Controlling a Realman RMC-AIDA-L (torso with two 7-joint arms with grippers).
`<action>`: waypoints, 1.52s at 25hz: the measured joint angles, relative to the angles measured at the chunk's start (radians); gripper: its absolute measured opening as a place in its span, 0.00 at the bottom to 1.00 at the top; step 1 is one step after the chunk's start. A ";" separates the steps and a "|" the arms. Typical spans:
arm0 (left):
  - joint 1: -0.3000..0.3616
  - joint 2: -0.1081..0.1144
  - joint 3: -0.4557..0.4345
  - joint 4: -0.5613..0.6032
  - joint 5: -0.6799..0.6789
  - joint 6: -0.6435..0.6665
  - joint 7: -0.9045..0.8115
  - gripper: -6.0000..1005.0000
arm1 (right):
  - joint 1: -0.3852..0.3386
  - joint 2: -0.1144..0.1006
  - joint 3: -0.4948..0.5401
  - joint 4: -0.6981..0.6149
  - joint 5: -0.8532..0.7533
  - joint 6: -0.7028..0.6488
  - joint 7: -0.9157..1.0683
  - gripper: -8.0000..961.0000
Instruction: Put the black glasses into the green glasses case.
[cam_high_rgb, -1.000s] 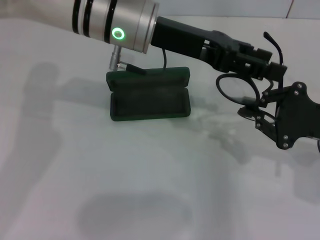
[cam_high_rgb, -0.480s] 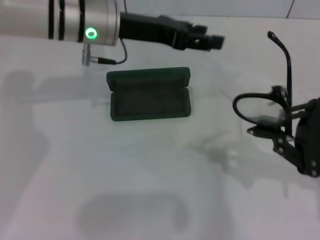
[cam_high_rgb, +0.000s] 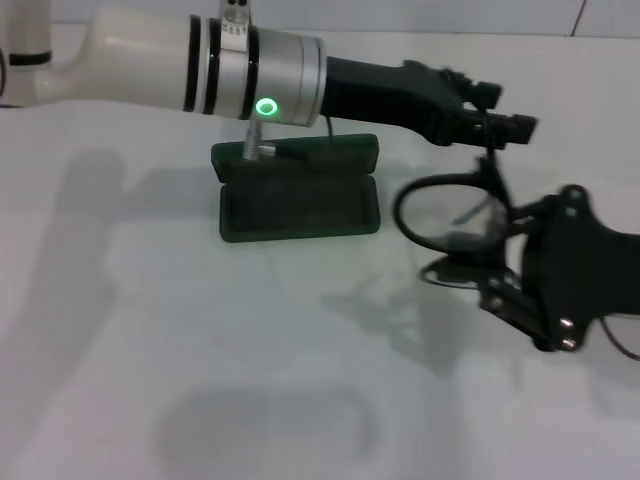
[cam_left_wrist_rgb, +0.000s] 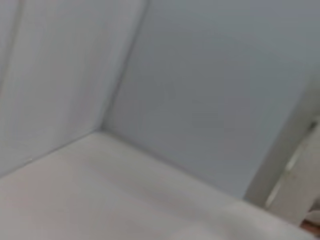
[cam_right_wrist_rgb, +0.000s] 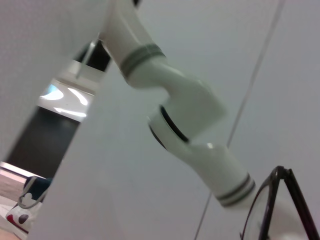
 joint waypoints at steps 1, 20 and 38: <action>0.003 0.001 0.000 0.006 -0.014 0.025 0.020 0.71 | 0.020 0.000 -0.002 0.033 -0.003 0.020 0.000 0.13; 0.067 0.028 0.000 -0.011 -0.057 0.221 0.191 0.71 | -0.006 -0.010 0.012 0.049 0.006 0.129 0.048 0.13; 0.071 0.032 -0.001 -0.037 -0.062 0.250 0.211 0.71 | -0.014 -0.011 0.002 0.014 -0.016 0.130 0.076 0.13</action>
